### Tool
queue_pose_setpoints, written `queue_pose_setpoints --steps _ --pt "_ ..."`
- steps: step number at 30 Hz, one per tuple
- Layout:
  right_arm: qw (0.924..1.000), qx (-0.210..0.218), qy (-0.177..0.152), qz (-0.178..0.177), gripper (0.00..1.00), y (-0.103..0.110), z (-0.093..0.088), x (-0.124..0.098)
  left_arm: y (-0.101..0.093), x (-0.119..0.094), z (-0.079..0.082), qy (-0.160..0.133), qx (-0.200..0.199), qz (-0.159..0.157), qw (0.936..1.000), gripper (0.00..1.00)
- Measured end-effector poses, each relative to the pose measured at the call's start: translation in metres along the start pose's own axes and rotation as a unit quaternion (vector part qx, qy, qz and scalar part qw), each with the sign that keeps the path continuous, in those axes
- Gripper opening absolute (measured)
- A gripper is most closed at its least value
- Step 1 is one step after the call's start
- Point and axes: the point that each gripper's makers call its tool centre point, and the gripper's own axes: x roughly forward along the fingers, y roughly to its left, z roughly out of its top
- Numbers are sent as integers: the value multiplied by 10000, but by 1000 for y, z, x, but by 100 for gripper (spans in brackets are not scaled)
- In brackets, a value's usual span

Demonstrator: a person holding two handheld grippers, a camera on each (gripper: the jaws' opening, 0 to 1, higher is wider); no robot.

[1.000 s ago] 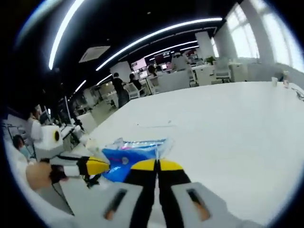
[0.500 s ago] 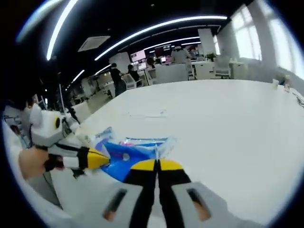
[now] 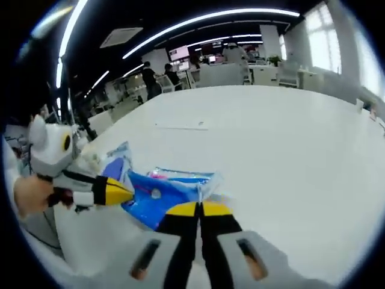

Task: Arrange the tabletop items into an orderly group along one side of the table until the central work area is clear of visible clutter.

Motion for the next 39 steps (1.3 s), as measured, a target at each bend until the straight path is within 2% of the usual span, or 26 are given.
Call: queue_pose_setpoints --steps 6,11,22,26,29,32,36,39 --pt "9995 -133 272 -96 0 -6 -15 11 4 13 -9 185 -113 24 9998 0" --pt "9987 -71 493 -87 0 -8 -31 18 6 21 -19 331 103 113 9993 0" --pt "9969 -114 777 -45 0 -12 -46 28 8 24 -22 287 50 247 9993 0" --pt "9970 -108 759 -39 0 -13 -47 28 8 24 -22 231 195 297 9991 0" --pt "9968 -252 759 0 0 -12 -47 28 10 24 -22 157 -122 316 9993 0" --pt "9958 -457 797 -19 0 -11 -47 28 9 24 -21 191 222 306 9991 0" --pt "9952 -542 810 -58 0 -12 -47 29 9 24 -21 180 171 308 9992 0" --pt "9955 -524 793 -49 0 -12 -47 28 8 24 -22 167 282 352 9988 0"
